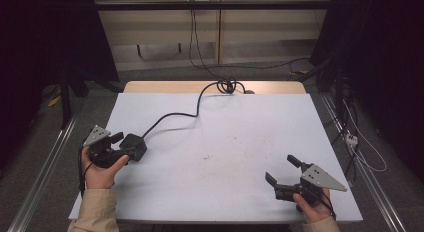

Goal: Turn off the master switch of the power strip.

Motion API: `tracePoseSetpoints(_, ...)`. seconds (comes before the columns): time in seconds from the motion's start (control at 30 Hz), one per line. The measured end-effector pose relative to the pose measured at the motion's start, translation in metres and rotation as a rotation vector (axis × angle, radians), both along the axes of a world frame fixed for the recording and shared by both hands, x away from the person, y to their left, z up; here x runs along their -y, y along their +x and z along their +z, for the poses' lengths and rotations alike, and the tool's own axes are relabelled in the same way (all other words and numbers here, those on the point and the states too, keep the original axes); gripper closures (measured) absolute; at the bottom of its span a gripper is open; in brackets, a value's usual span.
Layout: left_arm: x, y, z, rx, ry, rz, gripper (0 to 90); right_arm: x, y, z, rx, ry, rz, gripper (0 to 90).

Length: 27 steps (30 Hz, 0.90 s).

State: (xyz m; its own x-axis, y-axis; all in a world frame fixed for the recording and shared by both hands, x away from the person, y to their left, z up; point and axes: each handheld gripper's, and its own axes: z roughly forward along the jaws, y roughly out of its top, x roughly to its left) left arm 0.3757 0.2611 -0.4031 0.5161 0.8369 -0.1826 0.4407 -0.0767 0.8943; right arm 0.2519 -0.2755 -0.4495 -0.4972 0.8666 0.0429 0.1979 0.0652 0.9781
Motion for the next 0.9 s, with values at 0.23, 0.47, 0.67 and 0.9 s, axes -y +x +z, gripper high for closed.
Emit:
tracePoseSetpoints(0.23,0.0013,-0.0009,0.0004,0.01,-0.01,-0.04,9.6,-0.0001,0.0001,-0.0001,0.0,-0.001,0.001,3.7)
tracePoseSetpoints(0.47,0.0028,-0.0024,0.0008,0.023,-0.013,-0.098,3.3,-0.0001,0.0005,0.0002,0.001,-0.001,0.001,3.7)
tracePoseSetpoints(0.67,0.0065,-0.0043,0.0001,0.036,-0.012,-0.131,2.9,-0.0013,0.0005,0.0002,0.0,-0.002,0.003,3.7)
tracePoseSetpoints(0.9,0.0074,-0.0051,-0.0011,0.03,-0.041,-0.153,3.0,-0.0015,0.0015,0.0,0.003,-0.003,0.007,3.7)
